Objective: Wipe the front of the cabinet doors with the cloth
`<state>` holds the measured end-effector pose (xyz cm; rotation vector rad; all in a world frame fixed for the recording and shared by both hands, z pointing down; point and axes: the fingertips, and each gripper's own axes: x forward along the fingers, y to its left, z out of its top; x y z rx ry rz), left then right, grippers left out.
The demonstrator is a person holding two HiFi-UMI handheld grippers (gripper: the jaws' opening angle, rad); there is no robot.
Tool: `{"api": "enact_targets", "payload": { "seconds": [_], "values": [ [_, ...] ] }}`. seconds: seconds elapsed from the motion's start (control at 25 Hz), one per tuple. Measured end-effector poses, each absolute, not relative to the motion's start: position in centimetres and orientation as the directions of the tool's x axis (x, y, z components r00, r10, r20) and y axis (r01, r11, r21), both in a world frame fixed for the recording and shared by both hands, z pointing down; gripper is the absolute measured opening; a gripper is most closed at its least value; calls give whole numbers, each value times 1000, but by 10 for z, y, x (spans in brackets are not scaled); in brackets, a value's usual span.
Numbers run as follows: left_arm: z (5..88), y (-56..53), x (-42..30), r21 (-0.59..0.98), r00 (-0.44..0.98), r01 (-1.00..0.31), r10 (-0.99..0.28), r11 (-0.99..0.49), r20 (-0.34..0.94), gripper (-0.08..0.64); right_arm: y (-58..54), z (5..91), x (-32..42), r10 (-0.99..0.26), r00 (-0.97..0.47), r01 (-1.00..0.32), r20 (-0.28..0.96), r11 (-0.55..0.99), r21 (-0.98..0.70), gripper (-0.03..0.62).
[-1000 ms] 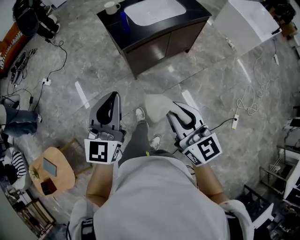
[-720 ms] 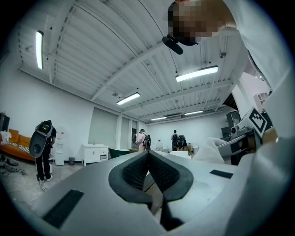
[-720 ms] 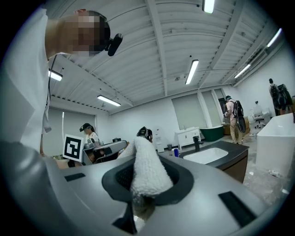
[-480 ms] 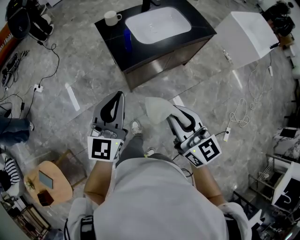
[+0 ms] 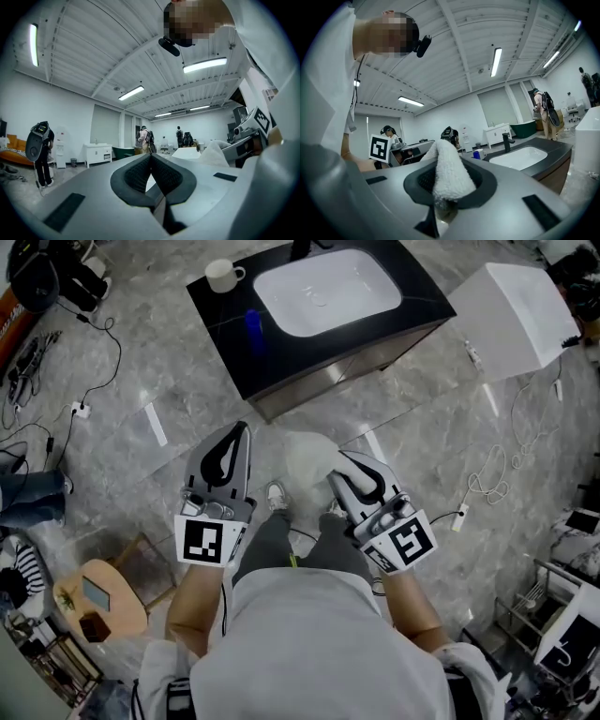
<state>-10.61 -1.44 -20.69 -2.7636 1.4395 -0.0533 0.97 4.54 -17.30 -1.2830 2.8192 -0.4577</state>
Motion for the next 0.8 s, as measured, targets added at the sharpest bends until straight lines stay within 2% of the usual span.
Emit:
{"api": "enact_targets", "payload": {
  "seconds": [0.32,0.8],
  "values": [
    [-143,-34,-100,-24,456,-888,-887,-459,71,18,2,-108,36,-668,-728,-683,154,688,-244,71],
    [27,-68,-134,-29,418,-907,-905,-421,81,17,-60,37,-5,-649,-757,-643,79,717,-270,71]
  ]
}}
